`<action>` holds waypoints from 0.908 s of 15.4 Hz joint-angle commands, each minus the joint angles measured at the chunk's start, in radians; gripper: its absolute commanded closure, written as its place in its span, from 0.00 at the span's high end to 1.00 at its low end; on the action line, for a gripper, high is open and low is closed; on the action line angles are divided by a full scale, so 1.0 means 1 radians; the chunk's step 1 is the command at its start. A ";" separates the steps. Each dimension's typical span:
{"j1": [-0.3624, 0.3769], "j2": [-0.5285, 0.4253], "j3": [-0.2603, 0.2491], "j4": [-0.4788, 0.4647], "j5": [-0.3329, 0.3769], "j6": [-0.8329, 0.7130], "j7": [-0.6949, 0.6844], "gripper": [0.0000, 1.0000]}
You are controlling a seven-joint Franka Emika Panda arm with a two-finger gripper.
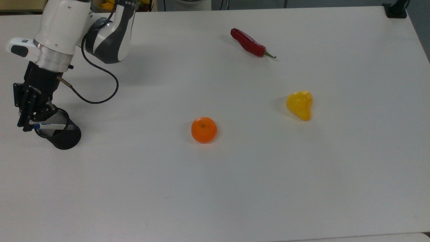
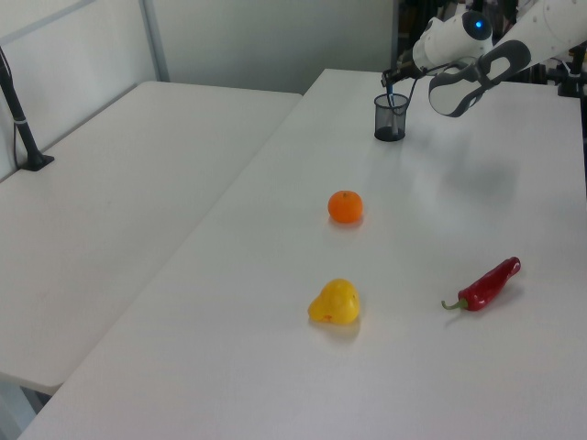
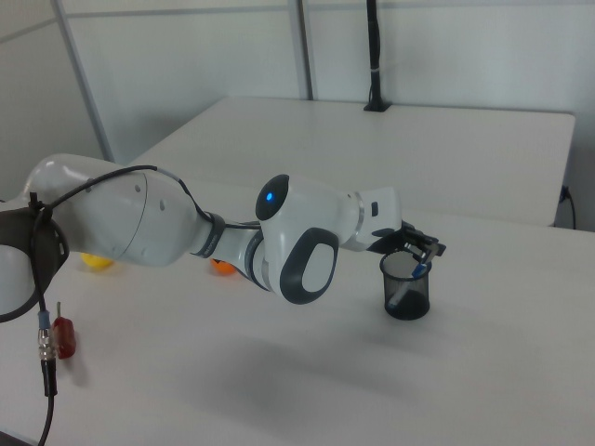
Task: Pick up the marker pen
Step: 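Lower the gripper and grasp the blue-capped marker in the cup, then lift the marker out of the cup and carry it toward the orange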
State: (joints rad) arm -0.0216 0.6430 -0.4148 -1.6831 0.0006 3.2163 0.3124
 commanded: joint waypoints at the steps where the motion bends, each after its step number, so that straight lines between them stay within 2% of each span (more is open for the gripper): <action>1: -0.001 0.004 0.011 0.003 0.015 0.025 0.011 0.00; 8: 0.000 -0.003 0.011 0.002 0.013 0.025 0.010 0.00; 14: 0.003 -0.057 0.011 -0.010 0.013 0.022 0.011 0.00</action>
State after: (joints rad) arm -0.0216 0.6308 -0.4094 -1.6680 0.0007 3.2245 0.3204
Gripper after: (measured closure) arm 0.833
